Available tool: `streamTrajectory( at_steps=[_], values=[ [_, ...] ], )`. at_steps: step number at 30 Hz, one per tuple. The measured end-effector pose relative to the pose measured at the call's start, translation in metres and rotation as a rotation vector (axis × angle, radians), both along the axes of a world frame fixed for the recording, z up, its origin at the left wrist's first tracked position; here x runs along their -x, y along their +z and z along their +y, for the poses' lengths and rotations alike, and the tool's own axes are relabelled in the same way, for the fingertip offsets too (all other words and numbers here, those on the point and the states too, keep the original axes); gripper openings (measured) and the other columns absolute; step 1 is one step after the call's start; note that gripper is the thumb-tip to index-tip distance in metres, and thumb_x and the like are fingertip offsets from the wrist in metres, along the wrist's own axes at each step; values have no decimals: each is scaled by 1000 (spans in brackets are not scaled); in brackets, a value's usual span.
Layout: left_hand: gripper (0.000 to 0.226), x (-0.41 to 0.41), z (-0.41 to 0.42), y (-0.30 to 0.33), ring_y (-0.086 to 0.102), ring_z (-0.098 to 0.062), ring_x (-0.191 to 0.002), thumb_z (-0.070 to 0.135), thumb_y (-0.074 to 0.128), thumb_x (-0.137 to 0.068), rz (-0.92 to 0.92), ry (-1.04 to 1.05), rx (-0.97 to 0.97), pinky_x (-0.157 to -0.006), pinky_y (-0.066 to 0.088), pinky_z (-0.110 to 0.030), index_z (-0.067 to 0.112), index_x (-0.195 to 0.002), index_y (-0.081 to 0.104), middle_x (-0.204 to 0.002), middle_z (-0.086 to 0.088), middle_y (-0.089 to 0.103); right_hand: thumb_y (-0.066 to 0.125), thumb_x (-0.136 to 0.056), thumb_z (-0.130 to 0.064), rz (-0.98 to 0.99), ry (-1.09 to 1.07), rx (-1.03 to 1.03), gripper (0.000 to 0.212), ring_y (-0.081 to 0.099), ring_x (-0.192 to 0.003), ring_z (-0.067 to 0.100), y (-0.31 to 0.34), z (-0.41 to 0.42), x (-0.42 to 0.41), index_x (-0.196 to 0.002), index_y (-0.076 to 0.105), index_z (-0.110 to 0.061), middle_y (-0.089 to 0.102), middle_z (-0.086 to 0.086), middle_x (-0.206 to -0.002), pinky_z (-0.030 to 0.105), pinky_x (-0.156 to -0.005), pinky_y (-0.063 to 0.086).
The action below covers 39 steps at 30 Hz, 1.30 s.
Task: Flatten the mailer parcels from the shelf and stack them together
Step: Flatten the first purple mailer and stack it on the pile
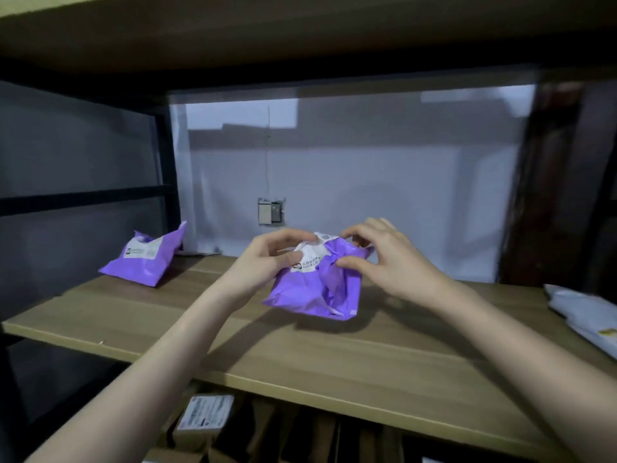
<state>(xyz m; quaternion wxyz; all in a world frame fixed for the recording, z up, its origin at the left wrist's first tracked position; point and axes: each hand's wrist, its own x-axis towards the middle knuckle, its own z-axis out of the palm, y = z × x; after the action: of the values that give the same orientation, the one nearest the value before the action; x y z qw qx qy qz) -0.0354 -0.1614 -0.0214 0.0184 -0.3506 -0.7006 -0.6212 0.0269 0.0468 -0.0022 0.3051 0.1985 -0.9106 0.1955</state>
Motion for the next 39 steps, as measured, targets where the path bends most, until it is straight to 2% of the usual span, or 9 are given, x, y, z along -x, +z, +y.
streamTrajectory(
  at_steps=[2,6,10,13,20,24,30,35,39],
  values=[
    [27,-1,15,-5,49,-24,-87,3,55,-86,-22,-47,23,-82,37,-40,22,-95,72,-105,-1,70,65,-79,-46,-19,-25,12,33,51,-95,17,-1,14,-9,-97,59,-20,57,-6,-92,36,-88,43],
    [17,-13,47,-8,48,-9,-65,10,55,-93,21,27,142,-65,37,-23,18,-92,70,-81,-2,62,66,-83,-36,-70,-83,31,23,53,-72,20,-6,35,-25,-78,52,-18,59,-3,-74,43,-75,47],
    [41,-28,71,-9,58,14,-96,47,47,-89,112,24,179,-85,40,-6,17,-102,71,-111,9,64,64,-83,-39,-23,-187,65,26,49,-66,19,-11,50,-36,-76,51,-19,56,-3,-67,40,-69,44],
    [52,-34,77,-11,51,8,-113,66,56,-77,379,44,330,-97,35,-9,27,-108,70,-121,13,56,64,-83,-40,3,-226,98,27,50,-62,14,-9,59,-42,-77,53,-16,57,-3,-65,38,-67,43],
    [11,-35,86,-11,59,-11,-70,26,67,-85,476,142,302,-70,45,-31,16,-82,64,-77,-3,68,61,-87,-37,34,-237,69,27,44,-61,15,-5,68,-47,-77,49,-14,48,-8,-62,31,-60,31],
    [23,-25,81,-12,44,-7,-55,20,58,-92,366,221,244,-57,34,-26,16,-71,48,-58,8,59,60,-87,-39,54,-268,63,29,41,-62,21,-3,79,-50,-75,48,-15,44,-6,-58,32,-57,30],
    [24,-20,88,-11,41,-30,-62,23,44,-99,463,376,155,-64,32,-40,3,-86,43,-60,-10,54,54,-90,-41,-14,-282,22,28,40,-56,19,-2,79,-49,-77,50,-16,43,-1,-53,26,-54,31],
    [15,-24,97,-7,51,-43,-73,33,37,-100,650,387,251,-63,41,-43,17,-99,38,-68,-7,60,52,-90,-44,-55,-162,36,32,58,-85,14,4,67,-48,-98,65,-16,66,-3,-93,25,-77,42],
    [27,-34,107,-1,51,-20,-58,43,38,-97,673,329,236,-58,33,-34,20,-112,38,-59,3,53,61,-87,-31,-17,-151,48,15,59,-77,21,9,55,-39,-86,64,-16,67,3,-79,36,-76,48]
  ],
)
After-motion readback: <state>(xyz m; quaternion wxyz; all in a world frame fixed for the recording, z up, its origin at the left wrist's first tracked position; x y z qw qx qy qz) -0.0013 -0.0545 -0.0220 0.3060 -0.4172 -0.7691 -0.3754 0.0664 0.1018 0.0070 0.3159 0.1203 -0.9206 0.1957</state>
